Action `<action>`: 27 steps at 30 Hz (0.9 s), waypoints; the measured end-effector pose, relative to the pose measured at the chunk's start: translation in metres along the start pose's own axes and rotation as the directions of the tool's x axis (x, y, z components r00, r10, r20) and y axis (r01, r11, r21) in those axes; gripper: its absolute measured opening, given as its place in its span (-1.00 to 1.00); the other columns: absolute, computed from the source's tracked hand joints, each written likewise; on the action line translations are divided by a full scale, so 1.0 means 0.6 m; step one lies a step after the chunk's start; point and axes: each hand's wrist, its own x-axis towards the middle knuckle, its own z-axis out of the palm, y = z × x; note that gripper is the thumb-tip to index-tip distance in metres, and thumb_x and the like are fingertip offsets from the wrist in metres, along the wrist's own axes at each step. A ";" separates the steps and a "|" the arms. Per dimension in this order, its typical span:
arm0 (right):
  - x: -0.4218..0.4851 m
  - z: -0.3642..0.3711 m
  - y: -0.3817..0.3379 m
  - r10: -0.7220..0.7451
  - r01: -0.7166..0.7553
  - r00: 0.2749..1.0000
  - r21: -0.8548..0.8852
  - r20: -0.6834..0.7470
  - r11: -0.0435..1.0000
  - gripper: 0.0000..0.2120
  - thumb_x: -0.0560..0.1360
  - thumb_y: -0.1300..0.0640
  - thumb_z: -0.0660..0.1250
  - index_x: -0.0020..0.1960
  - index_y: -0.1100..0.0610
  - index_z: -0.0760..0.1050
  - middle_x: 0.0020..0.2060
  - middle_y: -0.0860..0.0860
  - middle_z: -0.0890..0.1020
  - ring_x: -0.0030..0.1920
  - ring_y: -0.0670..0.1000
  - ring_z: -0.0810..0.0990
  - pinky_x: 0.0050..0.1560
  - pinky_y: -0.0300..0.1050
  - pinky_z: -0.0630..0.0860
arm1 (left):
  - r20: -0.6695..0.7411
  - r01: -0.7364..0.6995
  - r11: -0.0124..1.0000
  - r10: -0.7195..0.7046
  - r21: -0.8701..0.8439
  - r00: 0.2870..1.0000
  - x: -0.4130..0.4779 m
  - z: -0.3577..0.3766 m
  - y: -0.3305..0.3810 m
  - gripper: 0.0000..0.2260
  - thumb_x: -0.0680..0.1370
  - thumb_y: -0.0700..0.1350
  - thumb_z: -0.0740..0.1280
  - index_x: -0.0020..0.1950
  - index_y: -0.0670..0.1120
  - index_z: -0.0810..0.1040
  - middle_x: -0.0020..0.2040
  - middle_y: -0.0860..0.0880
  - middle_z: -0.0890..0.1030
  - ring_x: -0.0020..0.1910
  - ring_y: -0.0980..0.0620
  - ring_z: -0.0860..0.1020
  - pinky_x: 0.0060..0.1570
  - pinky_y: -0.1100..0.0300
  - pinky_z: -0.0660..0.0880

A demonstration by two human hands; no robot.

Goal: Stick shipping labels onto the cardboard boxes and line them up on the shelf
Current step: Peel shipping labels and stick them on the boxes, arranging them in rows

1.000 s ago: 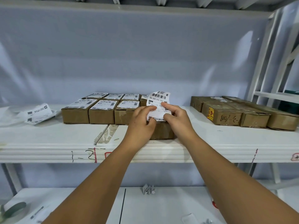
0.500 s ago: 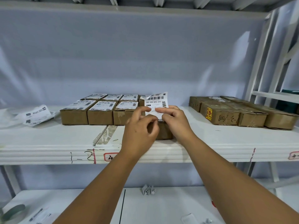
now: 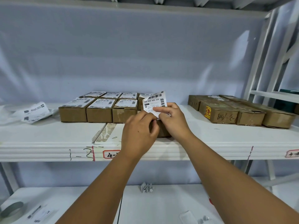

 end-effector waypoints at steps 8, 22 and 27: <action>0.008 0.002 0.005 0.132 -0.142 0.987 0.127 0.090 0.982 -0.68 0.28 0.09 0.19 -0.15 -0.05 0.70 0.07 -0.15 0.64 0.26 -0.01 0.46 0.35 0.01 0.37 | 0.002 0.106 0.987 -0.106 -0.122 0.994 0.005 0.001 -0.002 -0.78 0.47 -0.01 0.19 -0.20 -0.09 0.56 -0.24 0.10 0.46 -0.21 0.06 0.45 -0.27 0.19 0.33; 0.014 -0.018 0.007 0.335 -0.324 0.939 0.525 0.079 0.787 -0.75 0.52 0.32 0.14 0.04 0.06 0.49 -0.14 0.06 0.63 -0.31 -0.07 0.61 -0.39 -0.27 0.47 | 0.203 0.096 0.989 -0.071 -0.116 0.977 0.005 -0.002 0.002 -0.90 0.53 -0.12 0.29 0.01 -0.09 0.44 0.07 -0.02 0.59 0.05 -0.02 0.49 -0.07 0.12 0.40; 0.016 -0.015 0.010 0.333 -0.312 0.942 0.483 0.044 0.818 -0.76 0.50 0.34 0.14 -0.06 0.10 0.52 -0.21 0.05 0.63 -0.27 -0.01 0.58 -0.26 -0.20 0.49 | 0.220 0.149 0.975 -0.110 -0.166 0.969 0.005 -0.005 0.002 -0.93 0.55 -0.11 0.28 -0.01 -0.07 0.43 0.12 0.03 0.58 0.10 0.04 0.48 -0.06 0.23 0.35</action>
